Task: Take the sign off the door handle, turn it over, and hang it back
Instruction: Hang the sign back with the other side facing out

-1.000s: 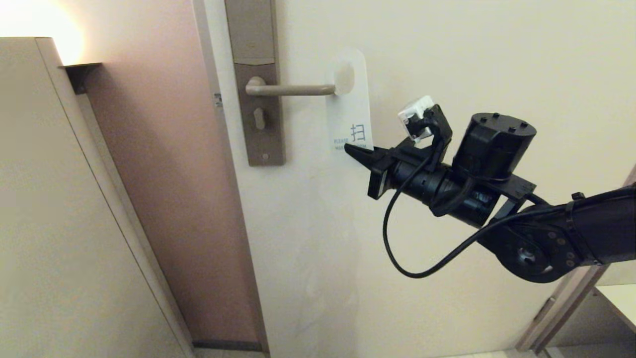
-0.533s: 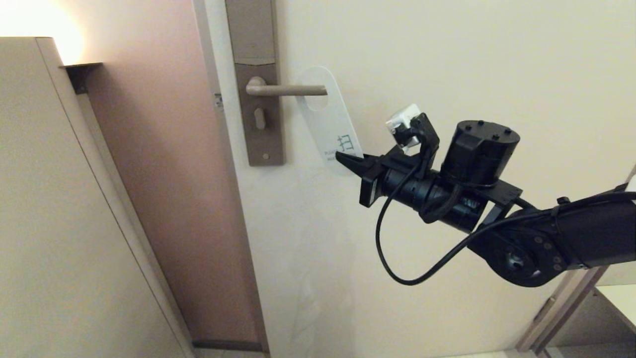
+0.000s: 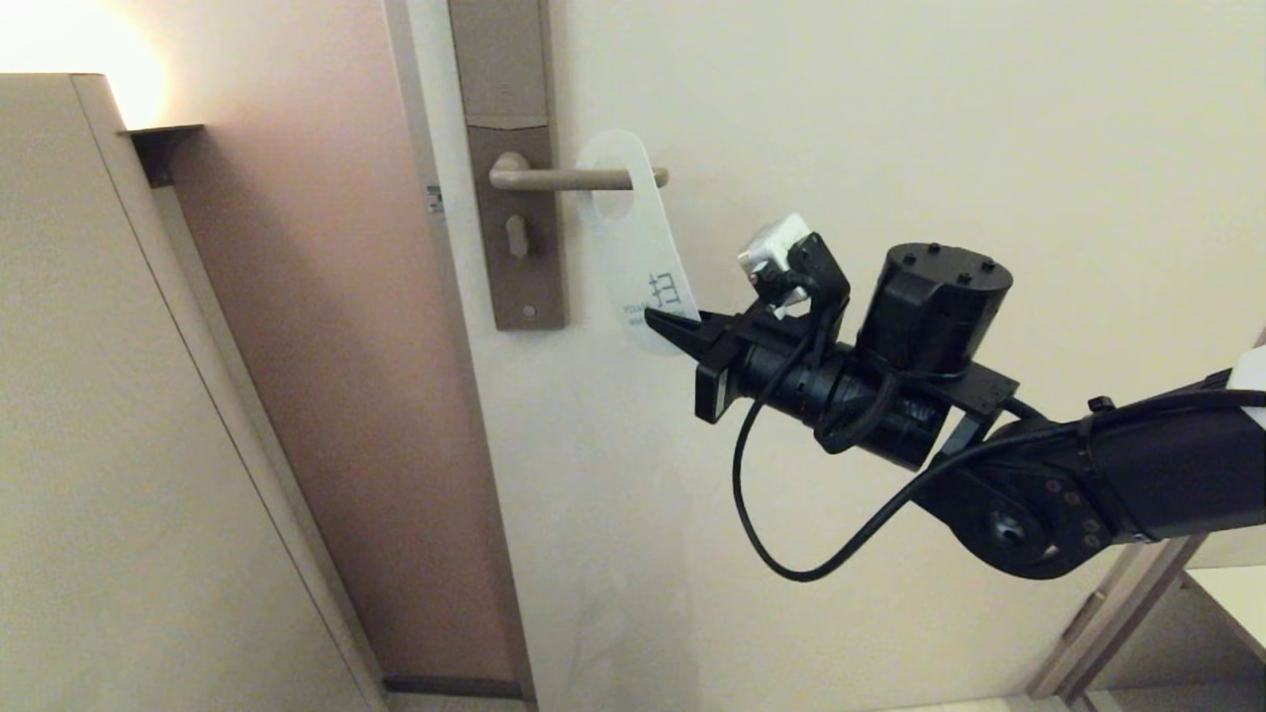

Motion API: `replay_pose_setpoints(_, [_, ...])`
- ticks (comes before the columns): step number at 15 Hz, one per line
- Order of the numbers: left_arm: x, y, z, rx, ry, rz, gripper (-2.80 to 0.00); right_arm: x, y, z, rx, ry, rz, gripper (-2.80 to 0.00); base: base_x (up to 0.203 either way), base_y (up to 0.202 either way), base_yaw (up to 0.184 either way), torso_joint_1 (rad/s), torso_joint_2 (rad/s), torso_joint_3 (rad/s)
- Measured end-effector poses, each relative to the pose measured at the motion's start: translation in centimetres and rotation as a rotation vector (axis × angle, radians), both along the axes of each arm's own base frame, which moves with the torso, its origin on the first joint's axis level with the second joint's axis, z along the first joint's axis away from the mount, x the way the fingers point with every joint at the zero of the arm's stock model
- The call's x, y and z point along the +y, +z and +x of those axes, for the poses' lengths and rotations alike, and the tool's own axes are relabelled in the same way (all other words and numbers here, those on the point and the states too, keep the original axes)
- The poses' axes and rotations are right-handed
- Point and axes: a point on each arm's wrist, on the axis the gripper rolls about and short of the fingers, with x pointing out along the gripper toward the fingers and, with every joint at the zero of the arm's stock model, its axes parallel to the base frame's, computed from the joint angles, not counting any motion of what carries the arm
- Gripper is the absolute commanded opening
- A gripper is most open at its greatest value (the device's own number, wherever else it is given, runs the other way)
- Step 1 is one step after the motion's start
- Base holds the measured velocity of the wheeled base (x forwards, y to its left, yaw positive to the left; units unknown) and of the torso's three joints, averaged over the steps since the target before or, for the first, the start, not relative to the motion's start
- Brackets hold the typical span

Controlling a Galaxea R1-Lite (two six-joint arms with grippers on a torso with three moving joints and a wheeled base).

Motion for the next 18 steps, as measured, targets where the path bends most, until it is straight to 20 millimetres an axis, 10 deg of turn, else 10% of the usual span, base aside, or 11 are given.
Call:
replay_pose_setpoints(9, [0.0, 0.0, 0.0, 0.000, 0.000, 0.000, -2.80, 2.7, -0.6, -1.2, -0.081, 0.065, -0.068, -2.80, 0.000, 0.000, 0.000, 0.000, 0.00, 0.000])
replay_pose_setpoints(10, [0.0, 0.0, 0.0, 0.000, 0.000, 0.000, -2.80, 2.7, -0.7, -1.2, -0.076, 0.067, -0.069, 0.00, 0.000, 0.000, 0.000, 0.000, 0.00, 0.000])
replay_pose_setpoints(18, [0.0, 0.0, 0.0, 0.000, 0.000, 0.000, -2.80, 2.8, -1.3, -1.0, -0.056, 0.066, -0.074, 0.00, 0.000, 0.000, 0.000, 0.000, 0.00, 0.000])
